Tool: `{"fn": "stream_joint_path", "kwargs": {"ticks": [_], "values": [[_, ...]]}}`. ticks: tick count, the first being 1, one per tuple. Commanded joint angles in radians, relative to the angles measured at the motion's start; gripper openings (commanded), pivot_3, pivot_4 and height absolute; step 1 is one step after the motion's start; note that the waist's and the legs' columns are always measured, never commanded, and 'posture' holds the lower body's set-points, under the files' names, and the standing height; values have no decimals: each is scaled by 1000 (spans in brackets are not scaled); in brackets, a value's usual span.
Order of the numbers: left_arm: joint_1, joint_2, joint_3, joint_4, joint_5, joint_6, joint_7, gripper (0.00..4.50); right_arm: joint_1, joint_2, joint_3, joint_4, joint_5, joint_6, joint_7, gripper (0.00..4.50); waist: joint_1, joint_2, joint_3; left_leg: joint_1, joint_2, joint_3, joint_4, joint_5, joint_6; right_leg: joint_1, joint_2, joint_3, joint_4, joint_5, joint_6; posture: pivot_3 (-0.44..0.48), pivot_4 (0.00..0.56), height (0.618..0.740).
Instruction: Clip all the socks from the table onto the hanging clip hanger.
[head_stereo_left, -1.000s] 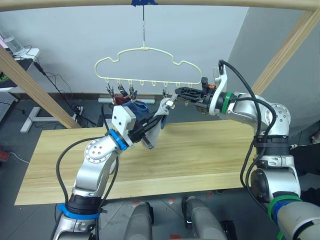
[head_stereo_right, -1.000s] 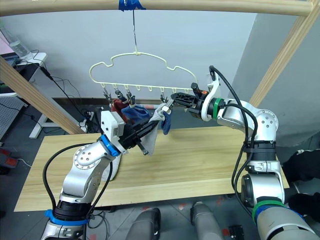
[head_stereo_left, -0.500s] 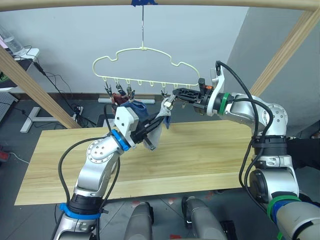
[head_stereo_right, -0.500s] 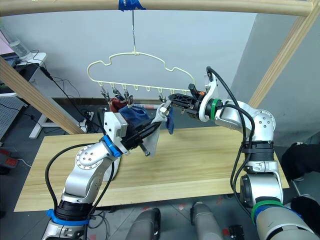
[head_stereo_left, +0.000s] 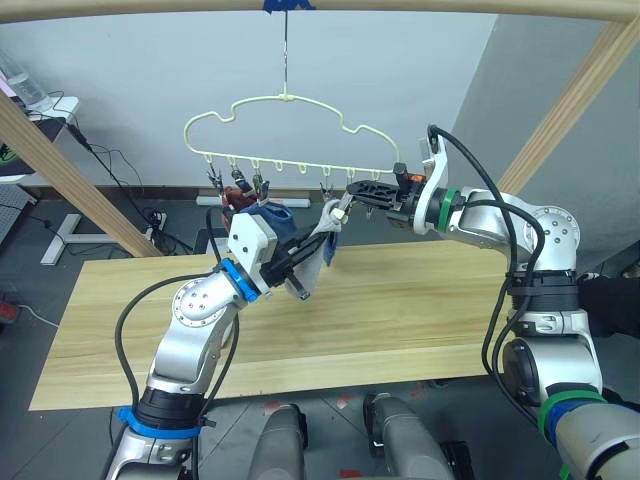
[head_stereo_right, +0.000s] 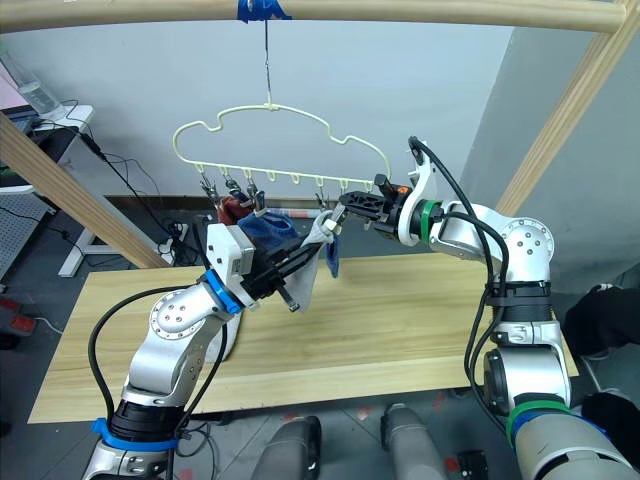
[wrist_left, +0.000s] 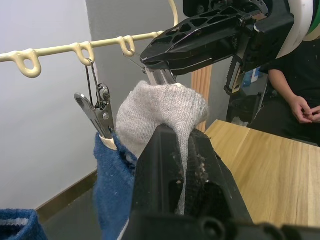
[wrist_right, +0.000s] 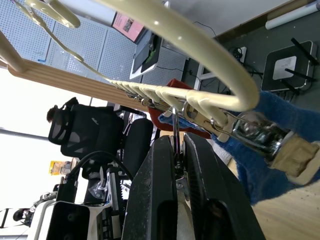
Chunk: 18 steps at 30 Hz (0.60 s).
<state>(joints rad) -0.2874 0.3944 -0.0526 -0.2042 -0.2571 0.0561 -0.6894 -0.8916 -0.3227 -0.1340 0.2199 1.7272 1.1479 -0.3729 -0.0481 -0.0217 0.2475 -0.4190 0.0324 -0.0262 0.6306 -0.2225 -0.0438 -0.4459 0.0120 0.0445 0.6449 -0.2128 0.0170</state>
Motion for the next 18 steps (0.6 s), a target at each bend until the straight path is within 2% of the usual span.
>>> {"fn": "stream_joint_path", "kwargs": {"ticks": [1,3,5,12,13,18], "values": [[-6,4,4,-33,0,-26,-4,0,-3,3,-2,-44,6,14,22,426,0,0,0,0,0,0,0,0,0,0,0,0,0,0,0,2,243,740],[-6,4,5,-32,0,-26,-4,0,-1,5,-4,-49,19,16,25,986,0,0,0,0,0,0,0,0,0,0,0,0,0,0,0,1,242,740],[-8,4,5,-30,0,-26,-5,0,-1,5,-6,-49,24,16,23,1816,0,0,0,0,0,0,0,0,0,0,0,0,0,0,0,1,243,740],[-13,5,7,-22,6,-26,-1,0,-1,-5,-14,-59,20,25,33,4282,0,0,0,0,0,0,1,0,0,0,0,0,0,0,0,4,245,740],[-12,6,8,-22,9,-25,2,0,4,-38,4,-100,-25,48,64,4451,0,0,0,0,0,0,1,0,0,0,0,0,1,0,0,4,245,740],[-9,8,18,-14,27,-15,27,0,71,-164,26,-326,-110,87,104,4451,10,0,0,0,0,0,0,0,0,0,0,0,0,0,0,-1,256,740]]}}
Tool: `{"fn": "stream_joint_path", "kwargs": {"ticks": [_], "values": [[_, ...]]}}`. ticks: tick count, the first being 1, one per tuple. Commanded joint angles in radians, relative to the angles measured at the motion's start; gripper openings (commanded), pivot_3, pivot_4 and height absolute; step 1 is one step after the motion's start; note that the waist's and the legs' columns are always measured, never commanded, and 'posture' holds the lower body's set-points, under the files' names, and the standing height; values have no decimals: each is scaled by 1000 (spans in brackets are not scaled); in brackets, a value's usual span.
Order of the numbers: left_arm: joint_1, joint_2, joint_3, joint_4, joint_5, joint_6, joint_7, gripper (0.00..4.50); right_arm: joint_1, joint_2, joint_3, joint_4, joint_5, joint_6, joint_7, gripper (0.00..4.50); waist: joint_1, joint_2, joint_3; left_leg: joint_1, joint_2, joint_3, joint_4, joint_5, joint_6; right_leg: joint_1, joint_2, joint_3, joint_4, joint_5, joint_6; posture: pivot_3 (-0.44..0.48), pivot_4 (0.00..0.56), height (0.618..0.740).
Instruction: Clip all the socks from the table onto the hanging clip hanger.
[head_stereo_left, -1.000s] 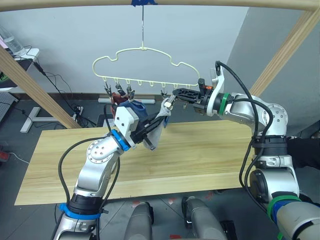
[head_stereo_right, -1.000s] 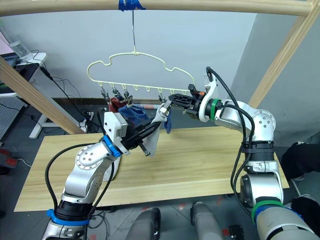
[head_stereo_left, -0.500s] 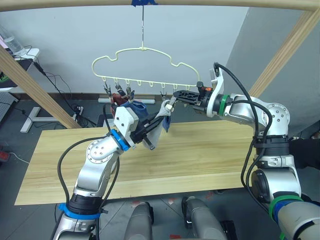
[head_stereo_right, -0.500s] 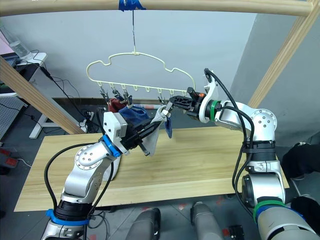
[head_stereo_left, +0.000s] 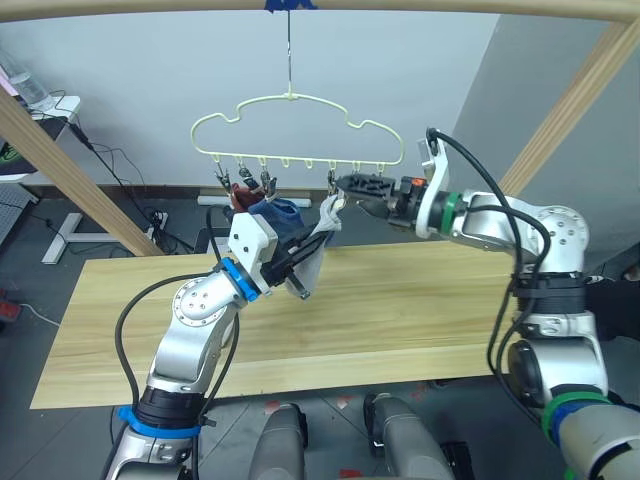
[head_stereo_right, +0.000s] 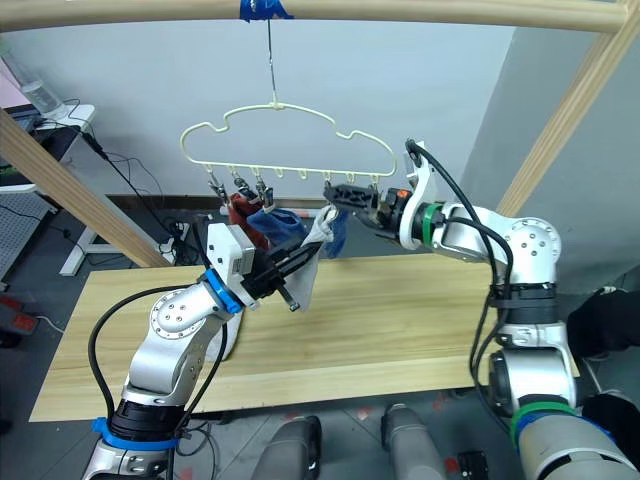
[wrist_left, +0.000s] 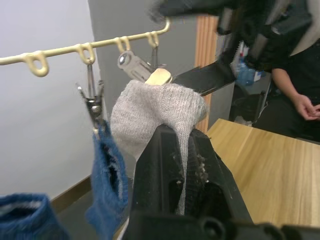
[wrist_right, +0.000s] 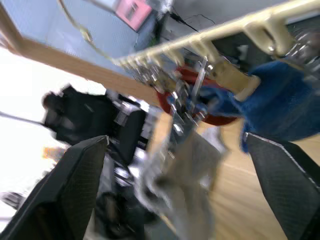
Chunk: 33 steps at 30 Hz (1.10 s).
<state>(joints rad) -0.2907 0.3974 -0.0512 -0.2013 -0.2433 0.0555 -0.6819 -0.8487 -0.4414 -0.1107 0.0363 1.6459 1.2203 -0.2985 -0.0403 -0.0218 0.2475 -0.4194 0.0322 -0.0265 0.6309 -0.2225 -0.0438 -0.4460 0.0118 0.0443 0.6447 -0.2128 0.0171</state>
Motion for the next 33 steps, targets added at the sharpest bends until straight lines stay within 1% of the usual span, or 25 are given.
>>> {"fn": "stream_joint_path", "kwargs": {"ticks": [1,3,5,6,7,8,9,12,18,20,22,26,29,32,33], "values": [[-8,4,15,-13,15,-14,21,0,48,-65,9,-187,-46,16,32,4451,5,0,0,0,0,0,0,0,0,0,0,0,0,0,0,-1,256,740],[-13,3,10,-9,8,-10,15,0,85,-94,22,-284,-106,-3,34,4451,8,0,0,0,0,0,0,0,0,0,0,0,0,0,0,-12,258,740],[-18,1,6,-6,-12,6,1,595,116,-120,46,-384,-221,-39,41,4500,6,0,0,1,0,0,1,0,0,0,0,0,1,0,0,-21,260,740],[-20,0,5,-5,-19,12,-4,767,127,-127,55,-415,-265,-53,48,4500,5,0,0,1,0,0,1,0,0,0,0,1,1,0,0,-21,260,740],[-21,0,6,-5,-24,15,-7,1084,135,-128,61,-433,-295,-64,54,4500,4,0,0,1,0,0,1,0,0,0,0,1,1,0,0,-30,261,740],[-22,1,6,-4,-28,19,-13,1415,141,-118,62,-440,-302,-69,56,4500,3,0,0,1,0,0,1,0,0,0,0,1,1,0,0,-30,261,740],[-25,1,9,-7,-39,38,-13,1637,140,-113,79,-461,-349,-85,60,4500,3,0,0,2,0,0,1,0,0,0,0,0,2,0,0,-44,263,740],[-23,8,12,-21,-67,86,-26,2433,143,-101,118,-513,-486,-133,67,4500,-1,0,0,2,0,0,2,0,0,0,1,0,2,0,0,-51,268,740],[-3,55,60,-84,-148,204,-46,3917,225,-115,196,-577,-757,-240,137,4500,-5,-2,1,1,0,0,2,0,0,0,0,1,1,0,0,-50,278,740],[4,88,95,-139,-199,274,-45,4434,239,-64,199,-566,-835,-271,92,4500,-10,-4,3,1,0,0,2,0,0,0,0,0,1,0,0,-39,279,740],[13,117,114,-186,-231,318,-47,4490,245,-7,196,-549,-886,-285,57,4500,-14,-7,4,2,1,-1,2,0,0,0,0,0,2,0,0,-33,281,740],[39,169,159,-285,-302,407,-39,4490,229,71,225,-530,-1027,-330,37,4500,-16,-7,6,2,1,0,2,0,0,0,1,0,2,0,0,-2,282,740],[49,193,190,-338,-337,450,-20,4500,212,113,255,-506,-1139,-379,31,3932,-15,-7,7,2,1,0,1,0,0,0,1,0,1,0,0,3,282,740],[40,197,202,-367,-358,479,8,4500,202,141,281,-488,-1221,-405,46,2887,-13,-8,7,2,1,0,1,0,0,0,1,0,1,0,0,17,277,740],[33,194,205,-374,-366,488,21,4500,198,154,283,-480,-1244,-413,47,2601,-11,-8,7,2,1,0,1,0,0,0,1,0,1,0,0,17,277,740]]}}
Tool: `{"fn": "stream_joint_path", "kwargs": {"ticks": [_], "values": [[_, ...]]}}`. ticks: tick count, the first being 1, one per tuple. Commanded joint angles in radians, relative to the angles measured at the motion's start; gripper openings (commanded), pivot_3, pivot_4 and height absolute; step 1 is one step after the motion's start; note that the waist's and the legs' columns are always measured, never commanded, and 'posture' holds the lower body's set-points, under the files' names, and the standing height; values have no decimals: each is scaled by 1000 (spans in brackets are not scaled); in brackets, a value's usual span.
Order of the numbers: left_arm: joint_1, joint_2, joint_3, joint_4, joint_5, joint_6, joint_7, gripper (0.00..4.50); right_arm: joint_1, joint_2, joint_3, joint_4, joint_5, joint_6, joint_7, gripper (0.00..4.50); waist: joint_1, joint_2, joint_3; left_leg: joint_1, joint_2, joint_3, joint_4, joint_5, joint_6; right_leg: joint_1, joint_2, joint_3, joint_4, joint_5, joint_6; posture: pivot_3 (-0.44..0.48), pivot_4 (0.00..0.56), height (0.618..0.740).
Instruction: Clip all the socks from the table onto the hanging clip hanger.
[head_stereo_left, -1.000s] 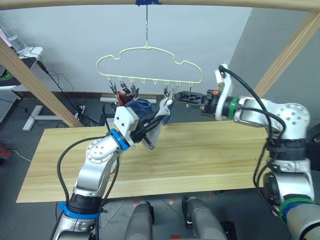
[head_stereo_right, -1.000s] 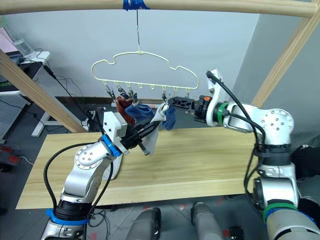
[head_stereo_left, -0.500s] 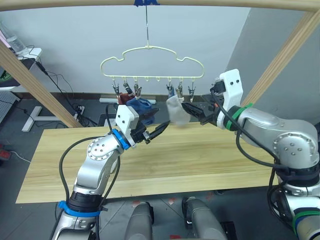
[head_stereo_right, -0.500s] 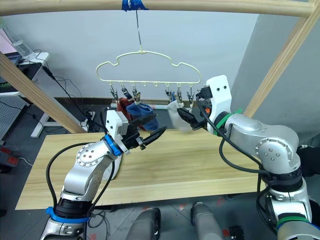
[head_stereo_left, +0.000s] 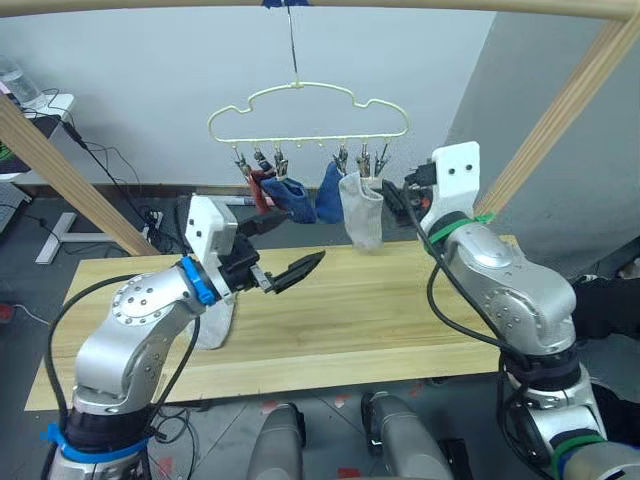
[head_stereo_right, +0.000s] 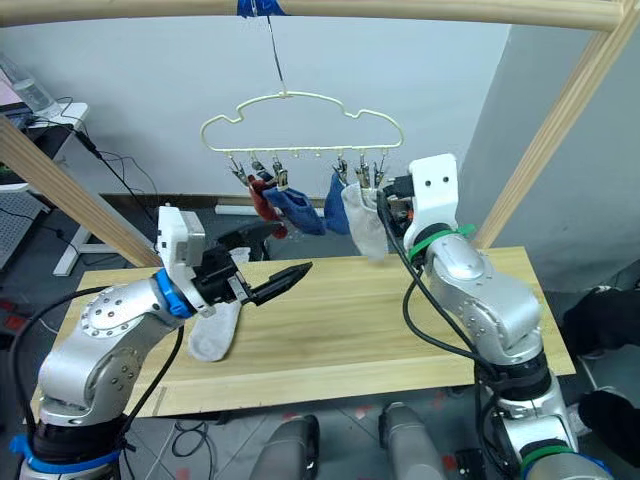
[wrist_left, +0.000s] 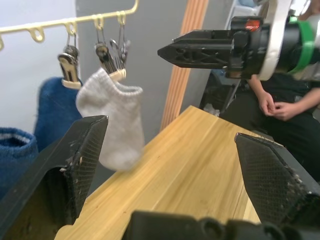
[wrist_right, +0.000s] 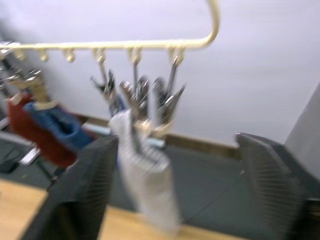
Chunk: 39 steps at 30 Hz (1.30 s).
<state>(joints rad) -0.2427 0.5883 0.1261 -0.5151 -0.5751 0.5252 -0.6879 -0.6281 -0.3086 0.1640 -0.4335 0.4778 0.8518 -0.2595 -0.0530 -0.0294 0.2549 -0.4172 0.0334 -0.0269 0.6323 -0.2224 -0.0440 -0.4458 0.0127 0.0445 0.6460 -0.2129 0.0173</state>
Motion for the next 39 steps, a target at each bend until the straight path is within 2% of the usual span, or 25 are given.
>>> {"fn": "stream_joint_path", "kwargs": {"ticks": [1,7,14,23,39], "values": [[-19,2,31,-66,-41,25,36,4500,-24,32,9,-7,-96,-50,10,2601,2,0,0,0,0,0,0,0,0,0,0,0,0,0,0,22,276,740],[-49,0,52,-104,-115,85,92,4500,-54,125,36,104,-219,-133,34,2601,7,0,0,0,0,0,0,0,0,0,0,0,0,0,0,35,269,740],[-41,6,47,-109,-120,89,102,4500,-65,219,17,211,-323,-213,42,2601,16,0,0,0,0,0,0,0,0,0,0,0,0,0,0,46,264,740],[-54,-1,29,-113,-115,89,122,4500,-97,282,-23,287,-412,-270,28,2601,24,0,0,0,0,0,0,0,0,0,0,0,0,0,0,53,261,740],[-70,-7,10,-104,-113,84,132,4500,-98,336,-63,309,-495,-281,43,2601,24,0,0,0,0,0,0,0,0,0,-1,-1,0,0,0,48,269,740]]}}
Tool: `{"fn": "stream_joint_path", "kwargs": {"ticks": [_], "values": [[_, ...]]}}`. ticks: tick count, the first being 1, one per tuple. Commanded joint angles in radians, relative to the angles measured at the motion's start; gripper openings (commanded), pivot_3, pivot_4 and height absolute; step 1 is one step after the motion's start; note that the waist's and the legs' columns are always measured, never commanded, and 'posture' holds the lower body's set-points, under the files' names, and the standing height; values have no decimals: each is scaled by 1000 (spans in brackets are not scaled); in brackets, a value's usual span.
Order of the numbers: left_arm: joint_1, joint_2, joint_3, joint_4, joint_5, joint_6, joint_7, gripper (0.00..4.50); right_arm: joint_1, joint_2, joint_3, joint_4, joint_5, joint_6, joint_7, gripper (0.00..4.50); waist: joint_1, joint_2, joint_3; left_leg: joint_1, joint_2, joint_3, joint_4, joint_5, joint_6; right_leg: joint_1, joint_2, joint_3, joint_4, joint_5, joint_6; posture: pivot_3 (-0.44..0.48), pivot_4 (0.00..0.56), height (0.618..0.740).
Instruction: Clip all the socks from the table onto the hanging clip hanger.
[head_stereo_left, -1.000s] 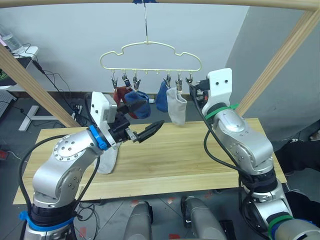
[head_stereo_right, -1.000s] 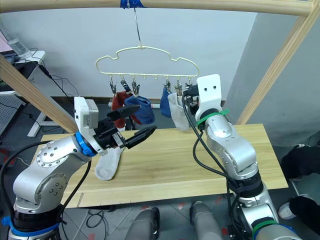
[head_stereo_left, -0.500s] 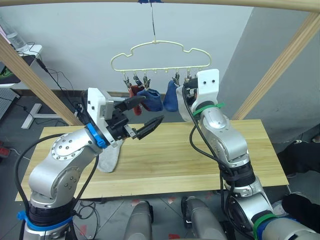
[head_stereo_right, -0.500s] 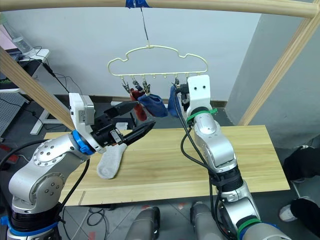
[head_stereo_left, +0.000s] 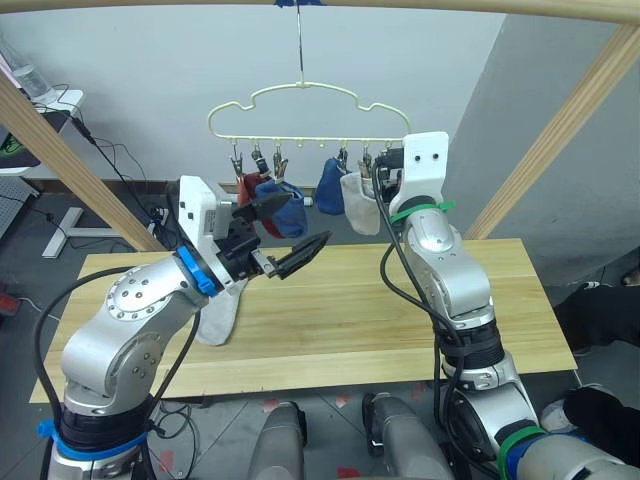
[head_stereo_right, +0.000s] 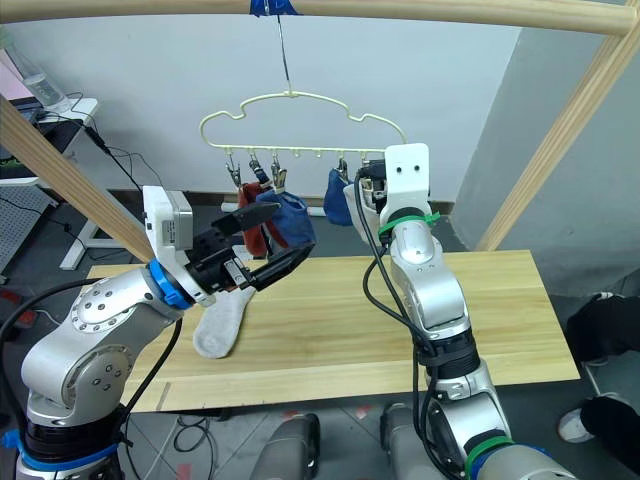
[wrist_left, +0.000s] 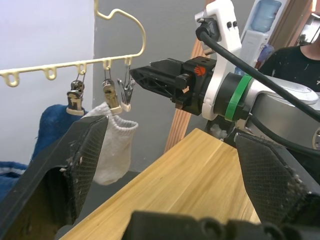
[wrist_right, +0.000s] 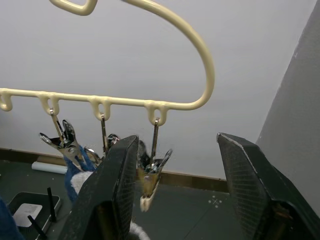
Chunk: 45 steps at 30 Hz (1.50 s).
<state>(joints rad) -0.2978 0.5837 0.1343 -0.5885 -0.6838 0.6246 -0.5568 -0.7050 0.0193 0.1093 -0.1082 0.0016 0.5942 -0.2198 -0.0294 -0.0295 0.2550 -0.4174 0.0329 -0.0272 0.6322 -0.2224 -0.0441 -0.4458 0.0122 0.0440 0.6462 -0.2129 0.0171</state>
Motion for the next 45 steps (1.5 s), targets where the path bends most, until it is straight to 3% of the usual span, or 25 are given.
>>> {"fn": "stream_joint_path", "kwargs": {"ticks": [1,45], "values": [[-14,-1,2,-32,-4,-15,1,4500,-21,10,-8,-15,-21,-24,8,2601,0,0,0,0,0,0,0,0,0,0,0,0,0,0,0,48,269,740],[-15,-11,-16,-28,7,-22,4,4500,-95,63,-49,175,-78,-118,10,2601,0,0,0,0,0,0,0,0,0,0,0,0,0,0,0,62,273,740]]}}
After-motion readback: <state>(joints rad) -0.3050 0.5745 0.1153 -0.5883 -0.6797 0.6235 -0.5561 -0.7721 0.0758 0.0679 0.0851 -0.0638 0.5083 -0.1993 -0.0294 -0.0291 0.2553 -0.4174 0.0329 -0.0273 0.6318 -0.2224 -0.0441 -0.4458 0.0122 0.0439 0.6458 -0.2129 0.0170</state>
